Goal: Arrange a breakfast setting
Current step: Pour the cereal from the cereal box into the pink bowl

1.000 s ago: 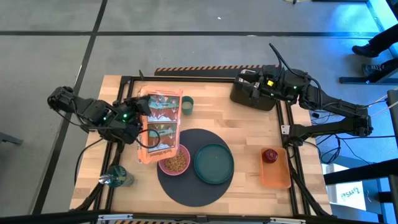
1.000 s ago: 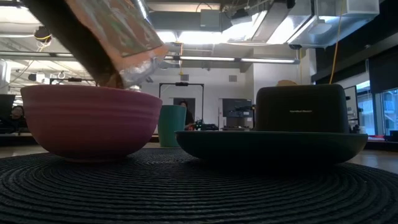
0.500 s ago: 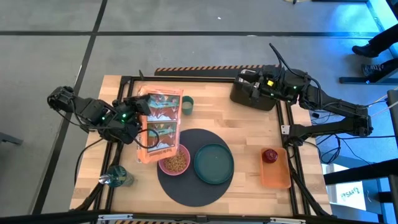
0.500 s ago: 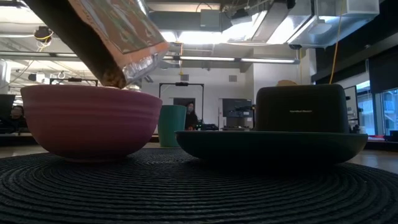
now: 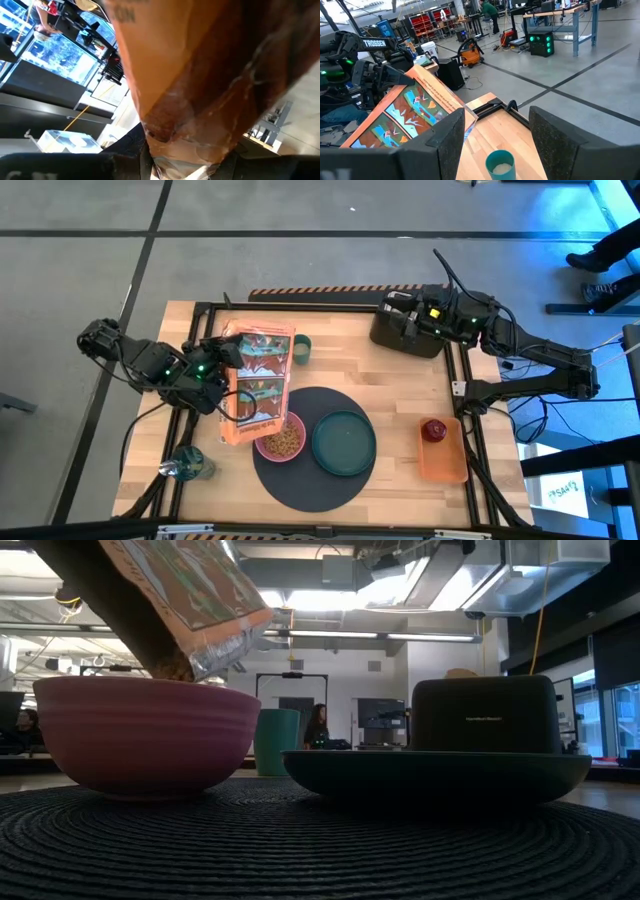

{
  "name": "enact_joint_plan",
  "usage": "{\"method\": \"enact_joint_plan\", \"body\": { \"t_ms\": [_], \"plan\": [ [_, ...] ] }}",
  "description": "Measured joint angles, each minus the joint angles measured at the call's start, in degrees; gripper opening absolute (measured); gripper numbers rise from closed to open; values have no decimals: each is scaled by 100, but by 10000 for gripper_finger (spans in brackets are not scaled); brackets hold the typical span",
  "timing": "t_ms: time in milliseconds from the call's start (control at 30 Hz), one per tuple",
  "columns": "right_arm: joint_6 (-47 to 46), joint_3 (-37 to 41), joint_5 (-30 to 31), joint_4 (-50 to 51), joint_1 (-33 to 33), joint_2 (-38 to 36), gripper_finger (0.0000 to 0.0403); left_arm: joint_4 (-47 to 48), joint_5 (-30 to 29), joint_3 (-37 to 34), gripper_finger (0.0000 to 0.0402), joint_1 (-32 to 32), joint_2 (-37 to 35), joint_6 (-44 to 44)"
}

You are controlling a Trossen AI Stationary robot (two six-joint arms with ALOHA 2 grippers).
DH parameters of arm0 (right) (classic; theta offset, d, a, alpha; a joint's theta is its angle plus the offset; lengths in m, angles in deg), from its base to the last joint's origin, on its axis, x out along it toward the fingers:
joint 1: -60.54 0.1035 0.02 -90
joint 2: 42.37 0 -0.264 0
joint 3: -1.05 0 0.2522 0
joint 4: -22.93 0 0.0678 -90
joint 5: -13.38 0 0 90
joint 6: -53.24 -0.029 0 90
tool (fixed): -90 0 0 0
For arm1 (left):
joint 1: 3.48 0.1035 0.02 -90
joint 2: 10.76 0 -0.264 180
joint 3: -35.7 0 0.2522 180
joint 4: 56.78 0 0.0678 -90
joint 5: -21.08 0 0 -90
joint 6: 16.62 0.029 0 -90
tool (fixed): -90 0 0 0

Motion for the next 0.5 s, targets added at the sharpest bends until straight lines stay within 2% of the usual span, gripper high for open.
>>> {"method": "enact_joint_plan", "body": {
  "t_ms": [500],
  "plan": [
    [1,0,50,37,0,0,209,70,-43,35,127,-20,48,-99]
  ]
}}
